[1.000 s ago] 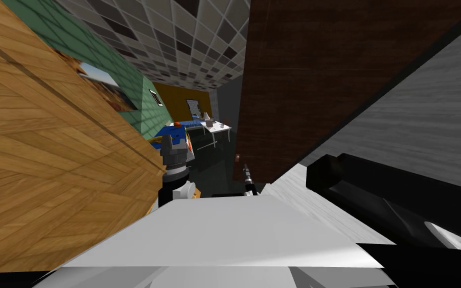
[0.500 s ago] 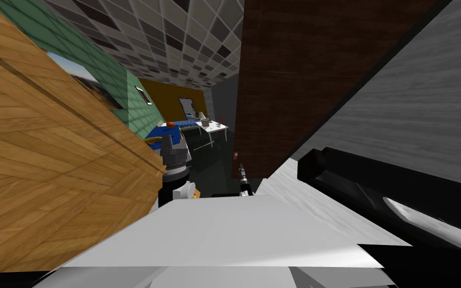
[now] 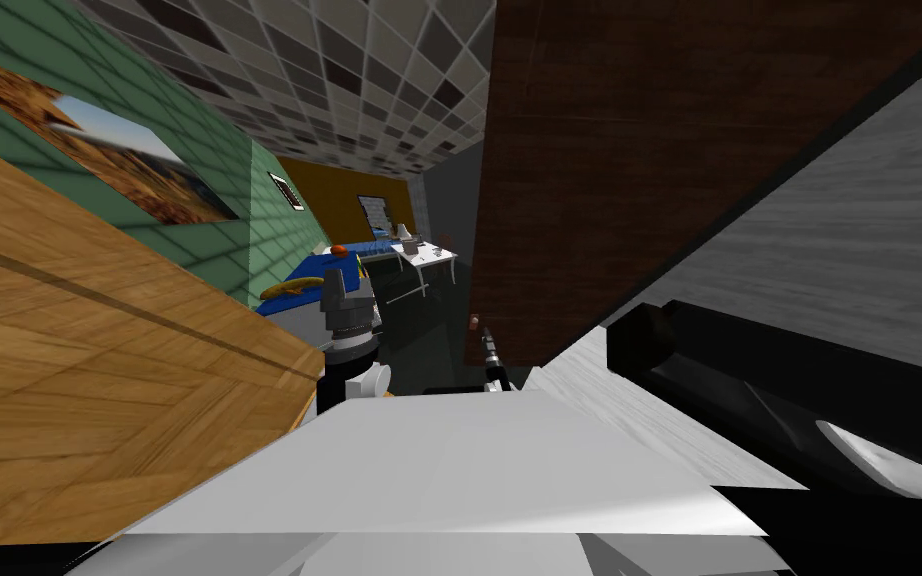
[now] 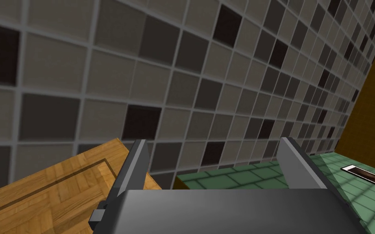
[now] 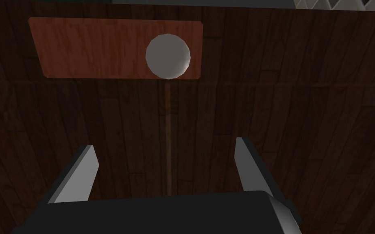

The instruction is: Push the door open

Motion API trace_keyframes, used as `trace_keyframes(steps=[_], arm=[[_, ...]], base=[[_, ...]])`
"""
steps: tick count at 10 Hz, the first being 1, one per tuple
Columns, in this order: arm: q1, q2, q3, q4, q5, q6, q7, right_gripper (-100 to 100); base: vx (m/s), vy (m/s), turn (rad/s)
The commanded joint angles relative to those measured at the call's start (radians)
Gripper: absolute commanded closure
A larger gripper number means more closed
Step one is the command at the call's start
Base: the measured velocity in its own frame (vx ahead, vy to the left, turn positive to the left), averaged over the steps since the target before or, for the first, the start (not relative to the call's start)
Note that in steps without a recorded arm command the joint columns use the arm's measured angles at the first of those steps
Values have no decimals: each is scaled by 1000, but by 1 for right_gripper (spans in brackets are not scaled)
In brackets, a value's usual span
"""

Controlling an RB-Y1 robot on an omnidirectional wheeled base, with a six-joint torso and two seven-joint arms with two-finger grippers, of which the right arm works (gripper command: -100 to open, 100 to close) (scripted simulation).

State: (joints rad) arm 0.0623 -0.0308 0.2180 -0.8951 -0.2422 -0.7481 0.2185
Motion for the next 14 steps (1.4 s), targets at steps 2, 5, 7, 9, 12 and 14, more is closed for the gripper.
trace_keyframes(steps=[2, 5, 7, 9, 12, 14], arm=[[-9, 9, -9, 9, 0, -1, -2, -100], [-14, 28, -15, 13, 0, -1, -3, -100], [-14, 28, -15, 13, 0, -1, -3, 100], [-14, 28, -15, 13, 0, -1, -3, 100], [-11, 10, -29, 14, -7, -1, 4, 100], [-10, 0, -43, 13, -15, -4, 11, 100]], base=[[244, 56, 21], [181, 24, 11], [-30, -3, 9], [-19, -3, 2], [36, 18, -22], [184, 33, -107]])
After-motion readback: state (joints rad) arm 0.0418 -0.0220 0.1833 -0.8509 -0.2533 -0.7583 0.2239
